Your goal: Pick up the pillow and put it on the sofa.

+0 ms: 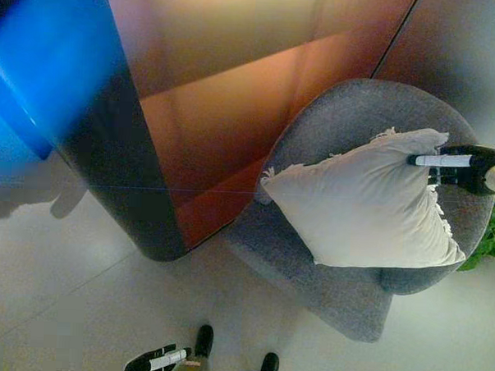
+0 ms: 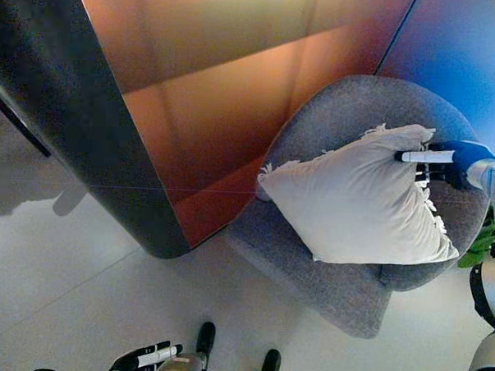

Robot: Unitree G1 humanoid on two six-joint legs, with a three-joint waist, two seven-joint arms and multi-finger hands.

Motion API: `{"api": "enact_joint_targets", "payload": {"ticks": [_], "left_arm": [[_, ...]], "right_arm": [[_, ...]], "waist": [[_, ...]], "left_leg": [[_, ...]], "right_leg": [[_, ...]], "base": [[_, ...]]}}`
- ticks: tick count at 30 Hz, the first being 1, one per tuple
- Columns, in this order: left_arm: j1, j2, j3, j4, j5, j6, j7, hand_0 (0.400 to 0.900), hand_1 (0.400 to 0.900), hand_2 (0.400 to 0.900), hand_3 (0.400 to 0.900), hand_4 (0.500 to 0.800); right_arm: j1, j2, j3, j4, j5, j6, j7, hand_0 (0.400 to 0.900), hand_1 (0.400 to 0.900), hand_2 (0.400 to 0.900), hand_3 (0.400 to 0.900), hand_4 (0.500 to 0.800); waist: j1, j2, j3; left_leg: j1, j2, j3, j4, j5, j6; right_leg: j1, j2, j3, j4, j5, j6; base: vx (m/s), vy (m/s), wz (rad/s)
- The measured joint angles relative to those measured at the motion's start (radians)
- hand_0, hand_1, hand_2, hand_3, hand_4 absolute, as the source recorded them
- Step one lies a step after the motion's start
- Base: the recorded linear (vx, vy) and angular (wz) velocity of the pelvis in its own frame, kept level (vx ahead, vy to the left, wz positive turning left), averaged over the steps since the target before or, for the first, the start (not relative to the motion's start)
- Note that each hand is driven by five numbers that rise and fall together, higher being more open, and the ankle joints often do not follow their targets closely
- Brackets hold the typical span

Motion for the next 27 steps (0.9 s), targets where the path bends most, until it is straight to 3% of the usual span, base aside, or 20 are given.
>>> {"api": "enact_joint_targets", "payload": {"ticks": [22, 27], "left_arm": [[0.002, 0.000, 0.000, 0.006, 0.000, 0.004, -0.003, 0.900, 0.900, 0.900, 0.900, 0.800], [0.001, -0.002, 0.000, 0.005, 0.021, -0.001, 0.020, 0.900, 0.900, 0.900, 0.900, 0.800]], "right_arm": [[-0.047, -0.004, -0.005, 0.048, -0.003, 0.015, 0.020, 0.900, 0.900, 0.900, 0.900, 0.800], [0.087, -0.005, -0.143, 0.030, 0.005, -0.032, 0.049, 0.900, 0.900, 0.900, 0.900, 0.800]], "waist": [[-0.011, 0.032, -0.018], [-0.008, 0.035, -0.019]], "left_leg": [[-0.008, 0.001, 0.008, 0.000, -0.001, -0.002], [-0.004, 0.000, 0.011, 0.000, -0.001, -0.002]], "right_leg": [[-0.014, -0.001, 0.005, 0.000, 0.000, 0.000], [-0.009, -0.002, 0.008, 0.000, -0.001, -0.001]], "base": [[-0.02, 0.004, -0.02], [0.00, 0.040, -0.04]]}}
